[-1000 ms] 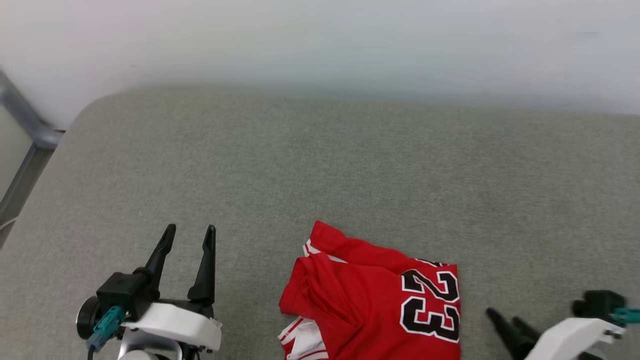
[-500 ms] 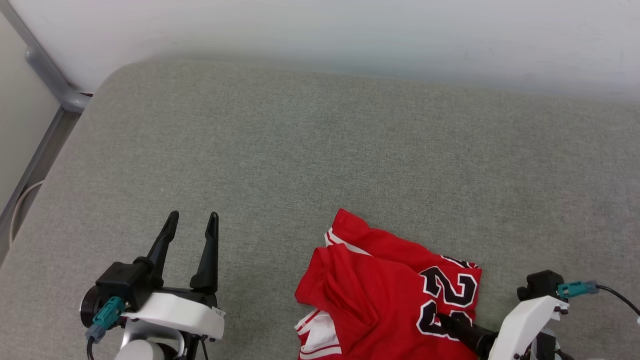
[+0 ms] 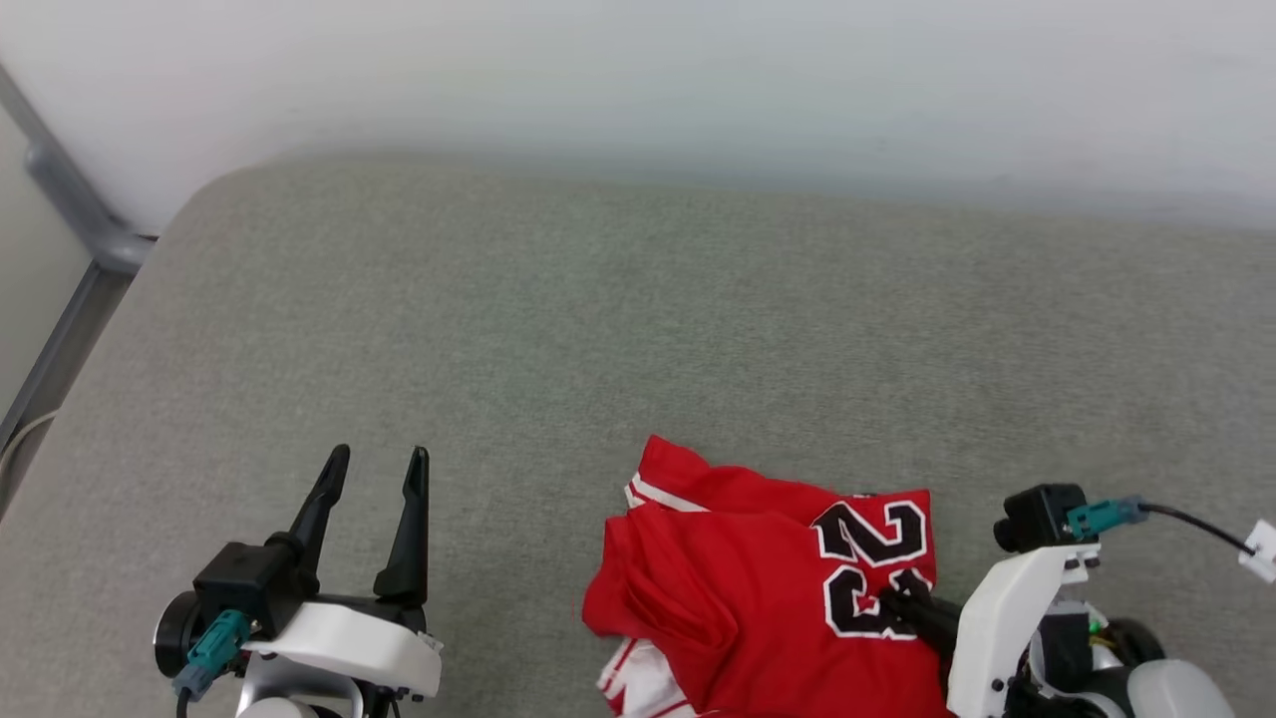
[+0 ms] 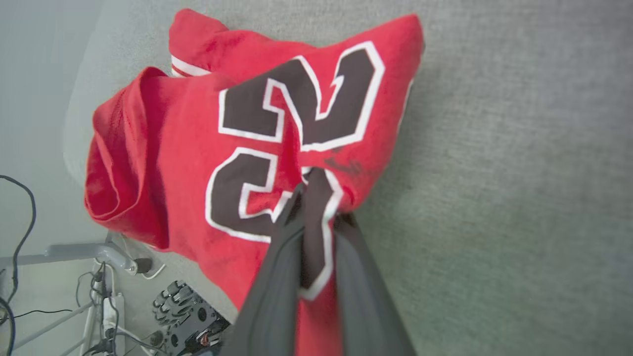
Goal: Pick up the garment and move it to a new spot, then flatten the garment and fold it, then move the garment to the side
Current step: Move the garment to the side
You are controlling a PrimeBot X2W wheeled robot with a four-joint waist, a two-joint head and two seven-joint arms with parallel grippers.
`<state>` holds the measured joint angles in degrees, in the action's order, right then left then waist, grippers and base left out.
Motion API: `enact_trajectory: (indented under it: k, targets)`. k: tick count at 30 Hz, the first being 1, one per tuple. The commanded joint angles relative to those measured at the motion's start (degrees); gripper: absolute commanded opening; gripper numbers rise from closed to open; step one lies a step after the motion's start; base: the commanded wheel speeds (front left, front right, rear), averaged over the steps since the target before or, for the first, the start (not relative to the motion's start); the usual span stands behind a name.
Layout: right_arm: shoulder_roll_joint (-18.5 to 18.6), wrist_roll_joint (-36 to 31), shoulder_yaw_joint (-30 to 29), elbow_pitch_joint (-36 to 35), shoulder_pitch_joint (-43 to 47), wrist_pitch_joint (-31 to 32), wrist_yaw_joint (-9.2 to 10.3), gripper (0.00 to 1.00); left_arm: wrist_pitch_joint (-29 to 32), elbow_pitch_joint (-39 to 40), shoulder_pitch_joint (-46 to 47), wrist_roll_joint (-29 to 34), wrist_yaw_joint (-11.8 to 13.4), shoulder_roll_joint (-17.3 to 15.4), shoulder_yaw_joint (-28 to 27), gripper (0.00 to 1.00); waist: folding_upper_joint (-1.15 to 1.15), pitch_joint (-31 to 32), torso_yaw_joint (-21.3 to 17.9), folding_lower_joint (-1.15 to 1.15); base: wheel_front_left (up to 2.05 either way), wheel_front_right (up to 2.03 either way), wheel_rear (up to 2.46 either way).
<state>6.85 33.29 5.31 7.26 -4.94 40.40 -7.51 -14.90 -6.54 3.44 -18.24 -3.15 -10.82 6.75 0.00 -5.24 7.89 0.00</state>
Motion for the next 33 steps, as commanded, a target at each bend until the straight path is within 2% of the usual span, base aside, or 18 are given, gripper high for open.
enact_trajectory:
  k: [1,5,12,18,22,25,33]
  targets:
    - [1.5,-1.3,0.6,-1.7,-0.4,0.4,0.05,0.00,-0.4,0.2,-0.8,0.4,-0.1,0.0,-0.2,1.00,0.00,1.5,-2.1,0.00,0.00,0.00,0.00]
    - [4.0,-3.9,1.4,-6.1,-0.7,2.3,0.05,0.00,-0.4,0.8,-1.5,0.4,-0.1,0.2,-0.3,1.00,0.00,2.0,-4.7,0.00,0.00,0.00,0.00]
    - [9.0,-10.7,1.3,-15.7,-1.9,7.6,0.05,0.00,-0.3,2.9,-1.4,0.5,-0.4,1.1,-0.8,1.00,0.00,-0.1,-13.3,0.00,0.00,0.00,0.00]
    - [9.4,-13.4,-0.7,-19.5,-3.5,10.3,0.05,0.00,-0.3,4.5,0.7,1.2,-1.5,1.0,-1.0,1.00,0.00,-3.7,-20.4,0.00,0.00,0.00,0.00]
    - [8.6,-13.8,-2.5,-17.6,-6.0,9.4,0.05,0.00,-0.3,5.9,2.5,2.0,-2.0,0.4,-0.9,1.00,0.00,-7.2,-23.6,0.00,0.00,0.00,0.00]
    - [9.2,-14.4,-3.7,-13.9,-9.6,7.0,0.05,0.00,-0.3,7.3,4.4,2.4,-2.5,-0.6,-0.7,1.00,0.00,-10.8,-25.1,0.00,0.00,0.00,0.00]
    - [12.3,-21.8,-8.3,0.3,-21.8,-1.4,0.05,0.00,0.1,10.6,10.3,2.4,-3.6,-3.8,1.2,1.00,0.00,-20.1,-24.6,0.00,0.00,0.00,0.00]
